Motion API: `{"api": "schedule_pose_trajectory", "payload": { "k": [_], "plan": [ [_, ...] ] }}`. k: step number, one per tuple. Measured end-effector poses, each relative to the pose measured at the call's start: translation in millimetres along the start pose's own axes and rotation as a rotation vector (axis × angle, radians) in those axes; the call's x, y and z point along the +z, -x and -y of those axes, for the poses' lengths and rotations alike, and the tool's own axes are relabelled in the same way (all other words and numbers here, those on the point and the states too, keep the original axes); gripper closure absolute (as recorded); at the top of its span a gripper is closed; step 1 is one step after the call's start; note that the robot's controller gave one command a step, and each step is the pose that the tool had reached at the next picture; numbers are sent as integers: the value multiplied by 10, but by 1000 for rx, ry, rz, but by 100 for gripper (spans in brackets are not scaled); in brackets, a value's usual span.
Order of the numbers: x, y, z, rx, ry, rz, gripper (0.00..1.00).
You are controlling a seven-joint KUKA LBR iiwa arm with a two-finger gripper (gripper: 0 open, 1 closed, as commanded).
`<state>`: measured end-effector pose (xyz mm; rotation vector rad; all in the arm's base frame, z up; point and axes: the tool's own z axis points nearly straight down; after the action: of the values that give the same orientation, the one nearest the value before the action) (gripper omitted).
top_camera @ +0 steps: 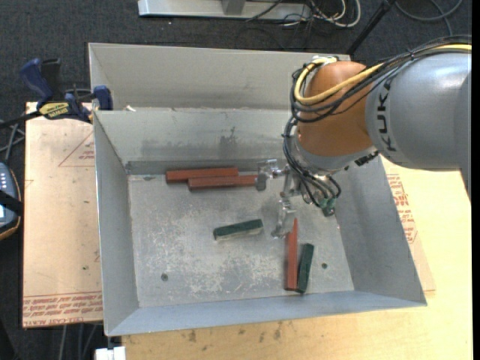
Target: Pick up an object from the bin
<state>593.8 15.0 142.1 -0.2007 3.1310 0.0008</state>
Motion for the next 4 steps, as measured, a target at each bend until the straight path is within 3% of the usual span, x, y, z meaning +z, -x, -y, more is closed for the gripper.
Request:
{"api": "schedule_pose_trajectory", "payload": {
  "k": [1, 2, 3, 4],
  "plan": [
    [79, -1, -884, -84, 4, -3, 0],
    [17, 36, -442, 88, 0, -2, 0],
    [740, -27, -629, -10, 1, -4, 0],
    [705, -126, -484, 88, 2, -1, 100]
  ]
}}
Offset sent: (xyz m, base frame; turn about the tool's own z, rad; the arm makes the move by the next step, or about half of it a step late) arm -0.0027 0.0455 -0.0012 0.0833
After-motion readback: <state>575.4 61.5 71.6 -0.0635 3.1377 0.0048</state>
